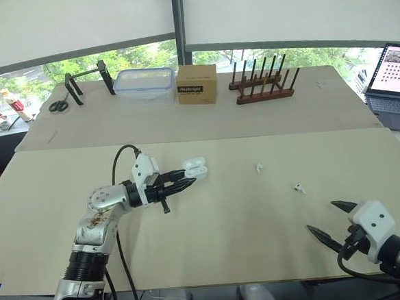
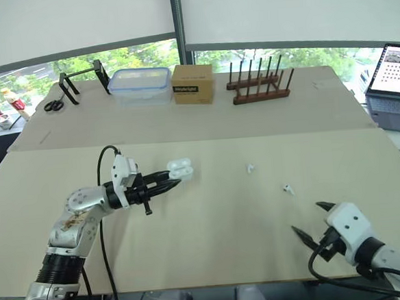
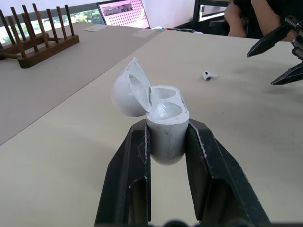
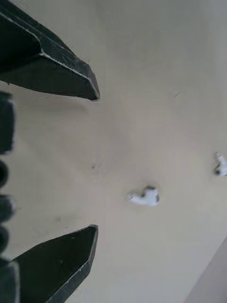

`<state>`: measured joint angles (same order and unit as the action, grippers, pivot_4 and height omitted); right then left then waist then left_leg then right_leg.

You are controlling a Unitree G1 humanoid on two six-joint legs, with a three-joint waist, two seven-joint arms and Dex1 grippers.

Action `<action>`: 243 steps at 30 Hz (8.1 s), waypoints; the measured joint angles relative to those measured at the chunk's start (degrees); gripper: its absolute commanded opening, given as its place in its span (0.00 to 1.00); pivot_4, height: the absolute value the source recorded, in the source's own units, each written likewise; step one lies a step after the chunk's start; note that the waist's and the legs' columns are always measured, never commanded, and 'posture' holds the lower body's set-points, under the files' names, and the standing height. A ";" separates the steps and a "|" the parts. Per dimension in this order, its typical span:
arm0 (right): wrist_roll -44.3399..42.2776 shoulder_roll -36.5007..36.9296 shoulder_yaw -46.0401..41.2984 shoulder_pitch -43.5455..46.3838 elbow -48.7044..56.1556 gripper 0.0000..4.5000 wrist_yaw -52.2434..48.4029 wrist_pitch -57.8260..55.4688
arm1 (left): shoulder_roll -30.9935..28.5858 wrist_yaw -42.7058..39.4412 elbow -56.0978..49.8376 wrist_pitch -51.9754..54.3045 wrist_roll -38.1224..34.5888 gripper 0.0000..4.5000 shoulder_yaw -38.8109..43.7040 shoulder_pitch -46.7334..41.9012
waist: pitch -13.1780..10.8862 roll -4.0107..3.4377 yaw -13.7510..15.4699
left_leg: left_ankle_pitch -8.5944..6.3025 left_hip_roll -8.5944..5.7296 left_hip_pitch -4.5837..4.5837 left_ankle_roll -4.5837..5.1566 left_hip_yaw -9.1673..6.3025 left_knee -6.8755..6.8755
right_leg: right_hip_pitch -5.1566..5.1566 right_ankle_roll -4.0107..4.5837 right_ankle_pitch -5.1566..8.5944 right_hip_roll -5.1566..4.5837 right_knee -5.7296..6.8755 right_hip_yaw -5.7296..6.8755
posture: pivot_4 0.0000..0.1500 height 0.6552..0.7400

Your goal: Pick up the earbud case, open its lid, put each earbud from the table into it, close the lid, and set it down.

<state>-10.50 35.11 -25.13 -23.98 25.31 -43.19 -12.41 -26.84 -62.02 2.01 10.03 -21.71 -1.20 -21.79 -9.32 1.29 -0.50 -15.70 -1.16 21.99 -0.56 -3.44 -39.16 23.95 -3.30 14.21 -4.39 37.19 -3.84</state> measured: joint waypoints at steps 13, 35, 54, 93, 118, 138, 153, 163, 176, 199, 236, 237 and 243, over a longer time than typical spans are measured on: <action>5.37 -9.03 21.47 23.39 5.52 1.00 15.77 -16.37 | -0.10 0.22 -0.03 0.29 0.13 0.11 -0.74 -0.43 | 0.01 -0.01 -0.25 | 0.01 -0.01 0.10 -0.02 0.01 0.07 | 0.18 0.00 0.00 0.00 0.02 0.00 | 1.00 1.00; 11.82 -29.99 24.64 42.95 -23.06 0.87 38.70 -17.38 | -0.87 0.65 -1.21 1.29 0.86 0.11 -2.29 -0.73 | 0.03 -0.02 -1.50 | 0.02 0.00 -0.01 -0.04 0.06 0.16 | 0.24 0.02 -0.01 0.00 0.42 -0.05 | 1.00 1.00; 4.48 -19.34 27.67 40.20 -16.55 0.07 22.36 -22.86 | -0.96 1.99 -2.85 3.01 1.19 0.11 -2.27 0.12 | 0.04 -0.04 -2.00 | 0.01 -0.01 0.01 -0.01 -0.36 0.18 | 0.24 0.01 -0.01 0.00 0.41 -0.03 | 1.00 1.00; -4.07 25.49 25.16 21.64 -20.72 0.62 -39.90 16.77 | -4.32 4.30 -15.05 11.64 -4.43 0.11 -1.49 5.87 | 0.00 0.00 -0.15 | -0.02 0.07 -0.05 0.03 0.22 0.11 | 0.06 -0.01 0.00 -0.02 -0.06 -0.06 | 1.00 1.00; 0.99 38.70 23.53 17.03 12.44 0.77 -25.24 -21.08 | -3.71 5.19 -15.81 12.63 -5.17 0.11 -3.38 5.93 | 0.00 0.00 0.57 | -0.02 0.03 0.04 0.03 0.22 0.05 | 0.09 -0.01 0.00 -0.03 -0.06 -0.05 | 1.00 1.00; 6.28 38.31 30.39 18.07 12.35 0.43 -21.73 -22.86 | -3.83 5.61 -15.83 13.81 -5.34 0.11 -3.51 5.92 | 0.04 0.14 0.40 | -0.02 0.10 -0.03 0.03 0.24 0.00 | 0.00 -0.01 0.00 0.03 -0.07 -0.03 | 1.00 1.00; 4.68 36.67 30.80 19.76 12.84 0.07 -21.95 -24.60 | -3.82 5.51 -15.78 13.81 -5.34 0.11 -3.73 5.92 | 0.14 0.31 -0.24 | -0.02 0.10 -0.05 0.04 0.24 0.00 | -0.02 0.00 0.00 0.02 -0.08 -0.02 | 1.00 1.00; -13.50 17.80 28.46 45.96 11.07 0.07 -19.04 -36.10 | -1.08 6.65 -12.03 11.69 -4.67 0.11 -3.80 1.91 | 0.14 0.31 -0.14 | -0.02 0.08 0.06 0.03 0.16 0.00 | 0.10 0.00 -0.01 0.00 -0.06 -0.01 | 1.00 1.00; -25.04 -27.36 22.59 56.98 4.07 0.07 15.36 -43.86 | 6.04 12.84 -3.30 2.50 -0.41 0.11 -2.23 -5.33 | 0.16 0.26 -0.30 | 0.02 -0.04 0.22 -0.03 -0.36 -0.02 | 0.44 0.00 -0.04 -0.08 0.53 -0.01 | 1.00 1.00; -17.23 -32.64 28.12 51.25 -2.56 0.07 25.27 -27.76 | 7.44 14.23 -1.04 -0.12 0.79 0.11 -1.12 -6.04 | 0.16 0.25 -1.49 | 0.02 -0.05 0.14 -0.03 -0.42 0.02 | 0.42 0.00 -0.04 -0.03 0.54 0.00 | 1.00 1.00; -11.10 -31.04 33.31 45.39 0.30 0.07 27.62 -22.30 | 7.33 16.71 -2.72 1.14 1.34 0.11 -0.78 -5.78 | 0.15 0.24 -1.90 | 0.02 -0.04 0.11 -0.03 -0.42 0.16 | 0.41 0.00 -0.04 -0.04 0.43 0.00 | 1.00 1.00; -11.26 -31.03 33.22 45.50 0.98 0.07 27.86 -22.99 | 7.30 16.81 -2.93 1.14 1.35 0.11 -0.80 -5.46 | 0.15 0.23 -1.92 | 0.02 -0.04 0.12 -0.03 -0.42 0.16 | 0.42 0.00 -0.04 -0.04 0.44 -0.01 | 1.00 1.00; -19.95 -13.17 28.35 46.61 11.04 0.07 17.68 -30.96 | 5.33 16.38 -3.51 1.06 1.49 0.11 -0.59 -3.45 | 0.14 0.22 -1.36 | 0.00 -0.10 0.10 0.00 -0.52 0.16 | 0.20 -0.01 -0.03 -0.09 -0.08 0.10 | 1.00 1.00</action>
<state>-30.45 21.94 3.22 22.63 36.35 -25.51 -43.37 -21.51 -45.64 -1.50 11.10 -20.22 -1.79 -25.24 -9.18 1.51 -1.86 -15.71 -1.26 22.09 -0.56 -3.96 -39.00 24.15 -3.31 14.18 -4.48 37.11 -3.74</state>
